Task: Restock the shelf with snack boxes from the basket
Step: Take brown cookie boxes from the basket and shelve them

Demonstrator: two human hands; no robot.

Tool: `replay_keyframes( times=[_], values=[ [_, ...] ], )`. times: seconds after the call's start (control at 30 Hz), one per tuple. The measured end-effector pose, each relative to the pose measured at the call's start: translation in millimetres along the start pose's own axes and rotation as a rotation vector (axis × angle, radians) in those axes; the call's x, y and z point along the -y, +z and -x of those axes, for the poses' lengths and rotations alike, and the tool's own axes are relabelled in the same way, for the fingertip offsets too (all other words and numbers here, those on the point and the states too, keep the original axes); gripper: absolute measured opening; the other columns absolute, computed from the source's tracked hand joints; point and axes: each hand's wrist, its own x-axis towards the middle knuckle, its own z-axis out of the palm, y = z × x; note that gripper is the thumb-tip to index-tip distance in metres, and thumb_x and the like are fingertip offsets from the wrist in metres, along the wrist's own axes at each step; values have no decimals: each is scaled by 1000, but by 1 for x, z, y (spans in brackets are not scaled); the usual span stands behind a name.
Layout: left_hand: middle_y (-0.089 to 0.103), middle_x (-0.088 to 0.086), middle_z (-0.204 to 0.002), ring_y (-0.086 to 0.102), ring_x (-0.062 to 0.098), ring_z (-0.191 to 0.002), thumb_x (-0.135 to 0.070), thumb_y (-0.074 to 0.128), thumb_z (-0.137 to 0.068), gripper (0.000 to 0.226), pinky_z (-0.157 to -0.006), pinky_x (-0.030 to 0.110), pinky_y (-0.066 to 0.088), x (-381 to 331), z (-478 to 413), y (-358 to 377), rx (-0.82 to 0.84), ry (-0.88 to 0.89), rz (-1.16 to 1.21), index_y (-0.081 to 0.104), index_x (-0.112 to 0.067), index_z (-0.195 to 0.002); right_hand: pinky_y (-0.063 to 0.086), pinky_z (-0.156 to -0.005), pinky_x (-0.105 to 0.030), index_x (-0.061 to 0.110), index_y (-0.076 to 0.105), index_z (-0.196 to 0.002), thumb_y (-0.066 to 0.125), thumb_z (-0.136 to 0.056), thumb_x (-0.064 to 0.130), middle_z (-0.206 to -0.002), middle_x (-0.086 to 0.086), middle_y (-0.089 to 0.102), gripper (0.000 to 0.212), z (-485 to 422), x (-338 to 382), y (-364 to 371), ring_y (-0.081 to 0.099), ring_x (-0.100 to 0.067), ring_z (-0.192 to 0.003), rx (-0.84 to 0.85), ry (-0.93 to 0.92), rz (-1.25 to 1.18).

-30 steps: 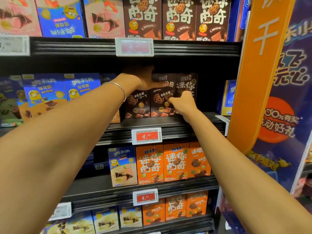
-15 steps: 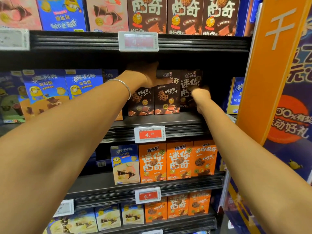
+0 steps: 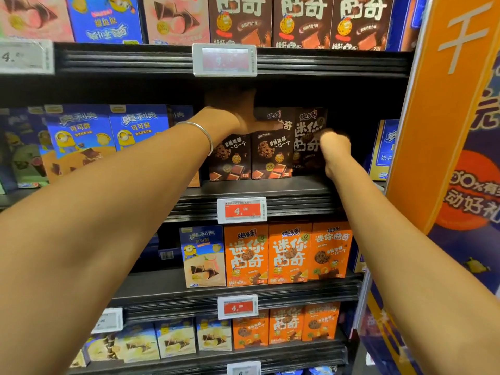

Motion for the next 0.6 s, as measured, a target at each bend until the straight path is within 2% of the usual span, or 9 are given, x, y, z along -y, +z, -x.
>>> replay_keyframes(
  times=[0.1,0.2,0.27,0.33,0.37,0.43,0.47,0.53,0.6],
  values=[
    [46,10,-161,47,39,-145,-97,54,-75,113,-120,51,42,-1,8,-4,-51,-6,-10,37,-24,-160,52,-101,-52,7,47,-133,49,-94,21,-124,-15,60,41,14,5,-8,60,-32,-114,-7,-127,5],
    [52,12,-156,51,40,-141,-97,47,-79,109,-116,52,45,-4,19,-8,-100,-61,-47,44,-20,-156,50,-103,-51,5,38,-148,56,-93,25,-135,-15,56,60,37,9,-16,57,-30,-120,43,-177,0],
    [64,14,-130,62,39,-120,-100,35,-81,105,-95,49,54,-9,35,-13,-103,-117,-42,57,-15,-138,51,-103,-49,7,43,-146,60,-94,27,-135,-12,59,58,55,12,-21,58,-27,-122,83,-223,-24],
    [65,9,-96,65,35,-99,-96,29,-88,97,-74,42,49,-17,63,-16,-146,-137,11,63,-11,-119,52,-99,-42,9,55,-133,59,-97,29,-127,-7,64,42,79,12,-28,61,-20,-117,144,-306,-43],
    [67,8,-99,66,33,-104,-91,30,-93,92,-77,43,49,-20,81,-16,-207,-113,57,62,-12,-127,50,-96,-36,11,59,-129,58,-97,31,-125,-3,66,37,94,11,-34,61,-14,-116,182,-350,-56],
    [66,9,-136,59,26,-131,-76,35,-102,81,-105,45,50,-26,126,-15,-314,-19,231,52,-15,-152,48,-99,-33,20,61,-128,56,-94,37,-129,4,65,38,130,5,-49,60,-8,-120,280,-380,-136],
    [63,6,-145,57,20,-136,-67,36,-105,73,-113,41,47,-27,153,-12,-373,32,354,51,-14,-154,48,-103,-35,22,59,-131,56,-92,40,-133,5,65,43,146,-2,-57,61,-8,-123,337,-368,-199],
    [66,3,-137,61,12,-130,-47,40,-109,57,-110,32,48,-28,216,3,-499,70,644,58,-7,-146,48,-106,-40,17,57,-138,53,-91,42,-136,4,66,53,177,-24,-70,62,-12,-125,466,-294,-312],
    [69,7,-132,66,14,-127,-38,42,-110,47,-106,26,49,-31,292,34,-532,-60,923,59,-6,-140,50,-103,-40,14,55,-138,47,-94,40,-135,-1,66,51,208,-58,-76,63,-19,-126,628,-167,-359]
  ],
)
